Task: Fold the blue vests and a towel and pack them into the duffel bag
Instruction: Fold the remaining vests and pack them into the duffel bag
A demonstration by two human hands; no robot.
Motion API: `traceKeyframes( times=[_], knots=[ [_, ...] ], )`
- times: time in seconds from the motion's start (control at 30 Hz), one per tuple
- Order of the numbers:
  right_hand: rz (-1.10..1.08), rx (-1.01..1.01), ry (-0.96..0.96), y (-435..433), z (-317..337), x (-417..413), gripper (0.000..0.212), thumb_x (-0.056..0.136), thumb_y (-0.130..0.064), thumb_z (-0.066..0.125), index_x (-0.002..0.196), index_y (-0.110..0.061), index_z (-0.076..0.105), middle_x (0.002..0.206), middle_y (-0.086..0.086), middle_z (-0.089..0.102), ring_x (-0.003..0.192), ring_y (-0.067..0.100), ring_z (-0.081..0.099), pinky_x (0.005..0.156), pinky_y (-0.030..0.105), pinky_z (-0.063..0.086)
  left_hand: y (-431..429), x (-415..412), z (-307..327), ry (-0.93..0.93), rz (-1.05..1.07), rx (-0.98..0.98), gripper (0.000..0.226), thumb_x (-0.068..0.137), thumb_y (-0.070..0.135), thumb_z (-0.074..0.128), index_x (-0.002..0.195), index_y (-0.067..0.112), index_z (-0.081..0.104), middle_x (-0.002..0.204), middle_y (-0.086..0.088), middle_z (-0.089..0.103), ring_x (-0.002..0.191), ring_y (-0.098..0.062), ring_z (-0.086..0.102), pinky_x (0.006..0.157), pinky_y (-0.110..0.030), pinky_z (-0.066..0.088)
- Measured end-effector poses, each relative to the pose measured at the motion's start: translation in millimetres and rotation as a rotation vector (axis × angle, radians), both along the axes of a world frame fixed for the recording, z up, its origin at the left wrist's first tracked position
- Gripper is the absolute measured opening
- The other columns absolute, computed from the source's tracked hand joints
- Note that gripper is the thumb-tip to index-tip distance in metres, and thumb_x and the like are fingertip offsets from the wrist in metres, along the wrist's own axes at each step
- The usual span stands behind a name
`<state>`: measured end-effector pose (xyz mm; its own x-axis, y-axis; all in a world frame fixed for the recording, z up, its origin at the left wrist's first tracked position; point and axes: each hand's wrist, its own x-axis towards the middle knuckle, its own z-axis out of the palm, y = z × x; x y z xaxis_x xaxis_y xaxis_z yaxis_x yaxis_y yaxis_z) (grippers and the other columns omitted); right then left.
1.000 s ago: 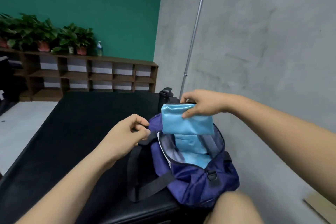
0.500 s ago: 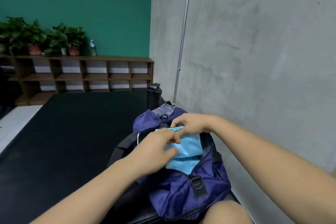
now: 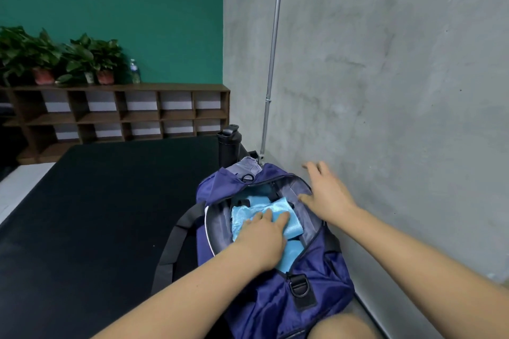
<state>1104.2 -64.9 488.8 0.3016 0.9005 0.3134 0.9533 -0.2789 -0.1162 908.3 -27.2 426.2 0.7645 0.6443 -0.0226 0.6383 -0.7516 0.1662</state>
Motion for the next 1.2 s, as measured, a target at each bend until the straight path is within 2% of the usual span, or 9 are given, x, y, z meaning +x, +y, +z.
traceKeyframes(
  times=[0.07, 0.17, 0.27, 0.43, 0.57, 0.67, 0.9, 1.03, 1.2],
  knots=[
    [-0.032, -0.026, 0.163, -0.1, 0.5, 3.5, 0.016, 0.098, -0.029, 0.070, 0.101, -0.017, 0.061, 0.096, 0.003, 0.063, 0.097, 0.035, 0.064, 0.072, 0.037, 0.045, 1.4, 6.5, -5.8, 0.036, 0.046, -0.034, 0.060, 0.114, 0.039, 0.034, 0.169, 0.033, 0.013, 0.170, -0.020, 0.023, 0.159, -0.043, 0.021, 0.127, -0.059, 0.023],
    [-0.024, 0.135, 0.274, -0.7, 10.8, 2.1, 0.030, 0.100, -0.026, 0.066, 0.074, -0.019, 0.053, 0.067, -0.002, 0.057, 0.074, 0.031, 0.059, 0.063, 0.037, 0.037, 2.7, 10.3, -8.0, 0.070, 0.074, -0.077, 0.057, 0.116, 0.043, 0.028, 0.169, 0.042, 0.009, 0.176, -0.018, 0.007, 0.163, -0.041, 0.006, 0.130, -0.063, 0.009],
    [0.003, 0.239, 0.309, -7.0, 35.6, -13.9, 0.026, 0.099, -0.024, 0.063, 0.075, -0.020, 0.056, 0.064, 0.000, 0.062, 0.068, 0.023, 0.059, 0.062, 0.037, 0.043, 11.1, 13.2, -11.6, 0.115, 0.080, -0.089, 0.056, 0.116, 0.048, 0.024, 0.169, 0.046, 0.006, 0.179, -0.011, -0.009, 0.164, -0.037, -0.010, 0.129, -0.062, -0.006],
    [0.041, 0.105, 0.285, -8.1, 44.4, -34.8, 0.008, 0.097, -0.026, 0.064, 0.090, -0.023, 0.066, 0.076, -0.006, 0.068, 0.080, 0.021, 0.065, 0.069, 0.035, 0.052, 21.5, 23.5, -8.4, 0.157, 0.091, -0.132, 0.059, 0.113, 0.058, 0.018, 0.168, 0.048, -0.001, 0.177, -0.008, -0.020, 0.162, -0.037, -0.021, 0.127, -0.063, -0.015],
    [0.068, 0.147, 0.257, -12.8, 38.4, -46.3, 0.020, 0.093, -0.023, 0.067, 0.113, -0.021, 0.066, 0.111, 0.001, 0.068, 0.104, 0.027, 0.065, 0.094, 0.042, 0.052, 17.4, 12.8, 6.9, 0.096, 0.032, -0.208, 0.058, 0.114, 0.057, 0.017, 0.169, 0.044, 0.009, 0.179, -0.010, -0.005, 0.165, -0.036, -0.009, 0.130, -0.060, -0.006],
    [0.146, 0.260, 0.195, -12.5, 36.8, -67.1, 0.030, 0.092, -0.022, 0.069, 0.122, -0.019, 0.065, 0.122, 0.003, 0.061, 0.119, 0.029, 0.058, 0.106, 0.050, 0.045, 11.5, -18.0, 24.9, -0.001, -0.004, -0.191, 0.054, 0.115, 0.049, 0.027, 0.167, 0.035, 0.029, 0.175, -0.010, 0.024, 0.162, -0.031, 0.018, 0.130, -0.048, 0.021],
    [0.405, 0.262, 0.371, 16.3, 13.6, -159.6, 0.019, 0.091, -0.019, 0.070, 0.110, -0.021, 0.067, 0.112, -0.005, 0.069, 0.109, 0.017, 0.064, 0.097, 0.043, 0.053, 12.7, -143.6, 38.4, -0.233, 0.049, 0.072, 0.041, 0.101, 0.045, 0.050, 0.137, 0.031, 0.064, 0.145, 0.009, 0.056, 0.132, -0.021, 0.055, 0.108, -0.041, 0.047],
    [0.532, 0.204, 0.450, 36.2, -9.7, -229.1, 0.018, 0.090, -0.023, 0.068, 0.108, -0.025, 0.066, 0.106, -0.009, 0.068, 0.105, 0.012, 0.064, 0.095, 0.039, 0.053, 15.7, -227.3, 36.4, -0.372, 0.184, 0.114, 0.026, 0.099, 0.043, 0.053, 0.120, 0.037, 0.067, 0.121, 0.018, 0.061, 0.113, -0.013, 0.054, 0.097, -0.037, 0.048],
    [0.622, 0.108, 0.521, 52.3, -40.8, -305.8, 0.017, 0.094, -0.028, 0.067, 0.111, -0.032, 0.064, 0.107, -0.015, 0.064, 0.107, 0.008, 0.061, 0.095, 0.037, 0.053, 34.4, -327.1, 19.2, -0.366, 0.382, 0.142, 0.013, 0.098, 0.039, 0.062, 0.110, 0.039, 0.068, 0.101, 0.019, 0.062, 0.103, -0.008, 0.056, 0.094, -0.039, 0.052]
  ],
)
